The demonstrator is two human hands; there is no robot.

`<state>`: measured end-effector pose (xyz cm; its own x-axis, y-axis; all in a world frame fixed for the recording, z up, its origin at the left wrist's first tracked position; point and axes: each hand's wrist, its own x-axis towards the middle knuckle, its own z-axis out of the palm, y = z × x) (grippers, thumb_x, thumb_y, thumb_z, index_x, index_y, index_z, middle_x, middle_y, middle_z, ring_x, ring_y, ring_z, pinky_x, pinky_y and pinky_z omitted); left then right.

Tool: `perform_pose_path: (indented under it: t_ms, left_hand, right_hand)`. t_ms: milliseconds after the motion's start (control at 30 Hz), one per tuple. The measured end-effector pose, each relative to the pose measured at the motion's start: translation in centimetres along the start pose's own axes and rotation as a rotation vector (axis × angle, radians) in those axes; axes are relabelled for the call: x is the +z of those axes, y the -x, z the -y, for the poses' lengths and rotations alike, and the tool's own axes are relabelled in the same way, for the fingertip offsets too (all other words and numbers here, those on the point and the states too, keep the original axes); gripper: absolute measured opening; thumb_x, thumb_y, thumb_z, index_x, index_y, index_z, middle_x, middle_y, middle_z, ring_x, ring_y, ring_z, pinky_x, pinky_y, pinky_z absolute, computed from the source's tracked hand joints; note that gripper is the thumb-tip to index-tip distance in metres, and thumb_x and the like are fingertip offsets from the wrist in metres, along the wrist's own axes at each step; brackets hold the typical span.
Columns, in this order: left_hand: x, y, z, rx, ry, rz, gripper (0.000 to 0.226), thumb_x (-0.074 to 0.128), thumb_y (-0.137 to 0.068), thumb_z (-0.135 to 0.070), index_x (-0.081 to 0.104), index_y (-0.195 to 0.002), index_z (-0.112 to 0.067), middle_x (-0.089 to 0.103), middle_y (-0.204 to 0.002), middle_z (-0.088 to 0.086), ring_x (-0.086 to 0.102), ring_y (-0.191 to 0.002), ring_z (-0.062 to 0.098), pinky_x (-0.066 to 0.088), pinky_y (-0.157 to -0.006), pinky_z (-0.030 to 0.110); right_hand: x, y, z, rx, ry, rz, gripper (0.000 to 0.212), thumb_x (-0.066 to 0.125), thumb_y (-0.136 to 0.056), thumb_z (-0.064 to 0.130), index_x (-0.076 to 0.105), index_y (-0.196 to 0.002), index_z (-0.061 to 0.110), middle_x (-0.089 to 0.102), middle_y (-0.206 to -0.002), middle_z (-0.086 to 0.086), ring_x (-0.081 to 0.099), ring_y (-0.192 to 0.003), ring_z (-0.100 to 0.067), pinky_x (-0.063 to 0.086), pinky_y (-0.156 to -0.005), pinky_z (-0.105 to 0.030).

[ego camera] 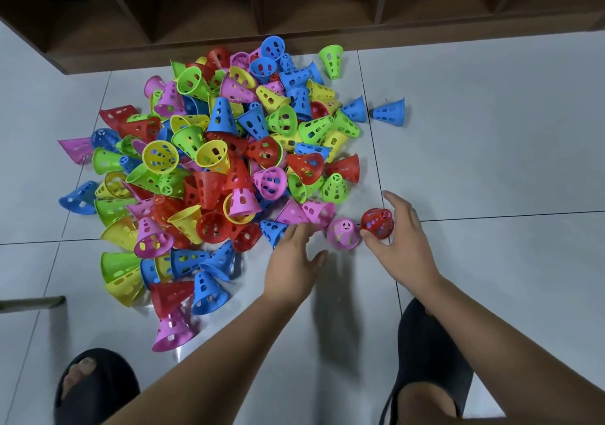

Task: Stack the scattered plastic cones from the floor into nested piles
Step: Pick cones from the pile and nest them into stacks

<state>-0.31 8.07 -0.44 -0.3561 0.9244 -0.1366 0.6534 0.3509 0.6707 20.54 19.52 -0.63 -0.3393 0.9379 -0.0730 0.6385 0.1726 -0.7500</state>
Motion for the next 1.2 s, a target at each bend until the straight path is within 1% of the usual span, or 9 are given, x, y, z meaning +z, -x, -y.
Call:
perform_pose_path:
  t_ms: [167, 267, 433, 533, 667, 800, 900, 1000, 1200]
  left_hand:
    - [-3.9, 2.6, 3.7, -0.098, -0.070, -0.101, 0.037, 0.079, -0.093, -0.030, 0.064, -0.126, -0.027, 0.062, -0.120, -0.011, 0.060, -0.107, 0.012, 0.052, -0.086, 0.029]
    - [-6.2, 3.4, 6.1, -0.137, -0.169, -0.178, 0.040, 0.081, -0.090, -0.029, 0.065, -0.126, -0.026, 0.062, -0.120, -0.010, 0.057, -0.110, 0.017, 0.052, -0.089, 0.035]
    - [-9.1, 3.3, 9.1, -0.235, -0.357, -0.290, 0.041, 0.081, -0.088, -0.038, 0.066, -0.123, -0.023, 0.063, -0.118, -0.002, 0.055, -0.108, 0.026, 0.051, -0.088, 0.045]
    - [-9.7, 3.2, 10.4, -0.327, -0.393, -0.223, 0.052, 0.077, -0.088, -0.050, 0.060, -0.130, -0.024, 0.063, -0.119, 0.001, 0.059, -0.110, 0.030, 0.052, -0.090, 0.047]
    - [-9.4, 3.2, 11.1, -0.397, -0.442, -0.107, 0.055, 0.067, -0.092, -0.063, 0.056, -0.131, -0.026, 0.068, -0.118, 0.002, 0.065, -0.109, 0.030, 0.051, -0.094, 0.048]
    - [-8.4, 3.5, 10.9, -0.367, -0.446, -0.075, 0.047, 0.070, -0.090, -0.064, 0.061, -0.118, -0.028, 0.071, -0.107, -0.002, 0.067, -0.093, 0.026, 0.055, -0.084, 0.043]
    - [-7.7, 3.6, 10.2, -0.356, -0.455, -0.040, 0.053, 0.078, -0.084, -0.056, 0.062, -0.125, -0.027, 0.071, -0.111, 0.000, 0.067, -0.094, 0.027, 0.056, -0.084, 0.042]
    - [-7.2, 3.8, 9.8, -0.384, -0.438, 0.033, 0.055, 0.080, -0.084, -0.046, 0.059, -0.132, -0.029, 0.070, -0.119, 0.000, 0.067, -0.101, 0.027, 0.057, -0.088, 0.043]
    - [-6.3, 4.1, 8.2, -0.351, -0.361, 0.021, 0.045, 0.075, -0.082, -0.049, 0.063, -0.121, -0.029, 0.070, -0.108, -0.003, 0.067, -0.097, 0.026, 0.052, -0.089, 0.044]
  right_hand:
    - [2.2, 0.1, 5.1, -0.349, 0.142, 0.027, 0.063, 0.076, -0.092, 0.027, 0.052, -0.149, 0.016, 0.048, -0.156, 0.002, 0.042, -0.147, -0.017, 0.030, -0.122, -0.028]
    - [4.8, -0.1, 7.1, -0.496, 0.226, 0.111, 0.054, 0.074, -0.094, 0.031, 0.058, -0.143, 0.016, 0.055, -0.146, 0.002, 0.049, -0.138, -0.020, 0.038, -0.118, -0.037]
    - [9.6, -0.5, 8.2, -0.596, 0.300, 0.287, 0.053, 0.069, -0.095, 0.035, 0.058, -0.144, 0.017, 0.057, -0.136, 0.001, 0.055, -0.125, -0.025, 0.046, -0.109, -0.043]
    - [11.4, -0.5, 7.9, -0.649, 0.355, 0.364, 0.057, 0.066, -0.095, 0.035, 0.057, -0.148, 0.020, 0.057, -0.142, -0.001, 0.055, -0.127, -0.025, 0.047, -0.110, -0.042]
    - [12.0, 0.0, 7.1, -0.653, 0.482, 0.381, 0.046, 0.067, -0.093, 0.043, 0.065, -0.133, 0.021, 0.056, -0.140, -0.004, 0.054, -0.126, -0.028, 0.050, -0.106, -0.046]
    - [11.6, 0.6, 6.4, -0.603, 0.595, 0.379, 0.038, 0.069, -0.091, 0.046, 0.060, -0.112, 0.016, 0.055, -0.114, -0.004, 0.054, -0.105, -0.029, 0.050, -0.089, -0.044]
    - [11.3, 1.7, 5.7, -0.587, 0.666, 0.396, 0.037, 0.072, -0.084, 0.034, 0.056, -0.113, 0.015, 0.055, -0.108, -0.006, 0.053, -0.099, -0.031, 0.050, -0.087, -0.045]
    - [11.0, 2.6, 5.0, -0.577, 0.684, 0.417, 0.044, 0.075, -0.079, 0.033, 0.058, -0.117, 0.017, 0.055, -0.106, -0.005, 0.054, -0.097, -0.030, 0.051, -0.084, -0.044]
    - [9.7, 2.8, 4.0, -0.551, 0.749, 0.453, 0.046, 0.083, -0.059, 0.026, 0.067, -0.101, 0.019, 0.058, -0.094, -0.002, 0.057, -0.088, -0.029, 0.054, -0.073, -0.041]
